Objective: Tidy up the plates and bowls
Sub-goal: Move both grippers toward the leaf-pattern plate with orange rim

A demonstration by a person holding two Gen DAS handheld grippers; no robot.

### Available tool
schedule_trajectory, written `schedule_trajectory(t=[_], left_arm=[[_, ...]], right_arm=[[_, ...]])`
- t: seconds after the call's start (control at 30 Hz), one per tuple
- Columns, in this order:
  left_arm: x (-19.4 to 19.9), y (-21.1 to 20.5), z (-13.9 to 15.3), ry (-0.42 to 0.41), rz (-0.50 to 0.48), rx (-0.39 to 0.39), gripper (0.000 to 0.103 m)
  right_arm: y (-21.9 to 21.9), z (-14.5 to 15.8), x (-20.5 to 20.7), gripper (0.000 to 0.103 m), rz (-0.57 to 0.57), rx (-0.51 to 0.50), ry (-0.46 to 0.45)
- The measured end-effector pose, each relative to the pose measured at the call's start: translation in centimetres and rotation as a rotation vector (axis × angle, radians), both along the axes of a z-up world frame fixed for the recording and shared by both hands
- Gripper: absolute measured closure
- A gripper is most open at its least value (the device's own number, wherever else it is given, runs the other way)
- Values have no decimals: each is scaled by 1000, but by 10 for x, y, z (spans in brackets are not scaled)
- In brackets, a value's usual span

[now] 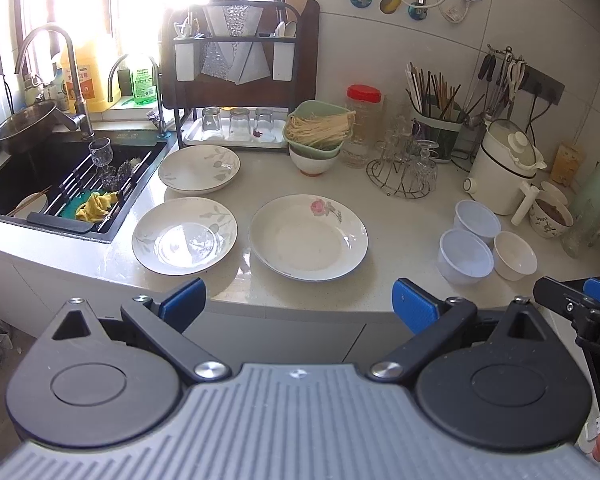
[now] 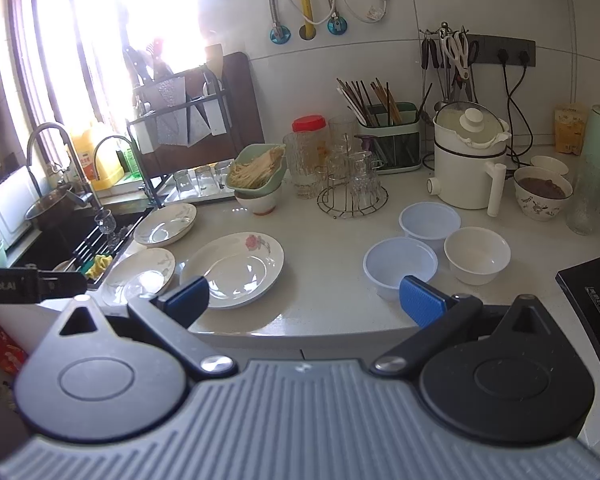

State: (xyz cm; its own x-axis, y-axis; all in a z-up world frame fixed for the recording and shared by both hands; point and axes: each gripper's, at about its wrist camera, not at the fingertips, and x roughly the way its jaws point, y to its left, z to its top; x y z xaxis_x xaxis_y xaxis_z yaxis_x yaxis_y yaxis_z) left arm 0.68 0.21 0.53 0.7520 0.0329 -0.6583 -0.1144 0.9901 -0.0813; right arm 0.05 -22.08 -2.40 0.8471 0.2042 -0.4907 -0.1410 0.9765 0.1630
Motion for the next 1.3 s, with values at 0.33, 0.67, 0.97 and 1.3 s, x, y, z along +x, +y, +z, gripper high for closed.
schedule_trajectory(t=[0.33,0.67,0.97,1.3], left_arm=[[10,6,-5,7,13,-7,2],[9,16,-11,16,39,-20,2],[7,15,-11,8,49,-11,2],[10,11,-13,5,51,-13,2]], right_arm=[[5,-7,9,0,10,14,29],[6,-6,15,0,6,18,37],[4,-10,15,0,27,23,30],[3,-11,19,0,27,23,29]])
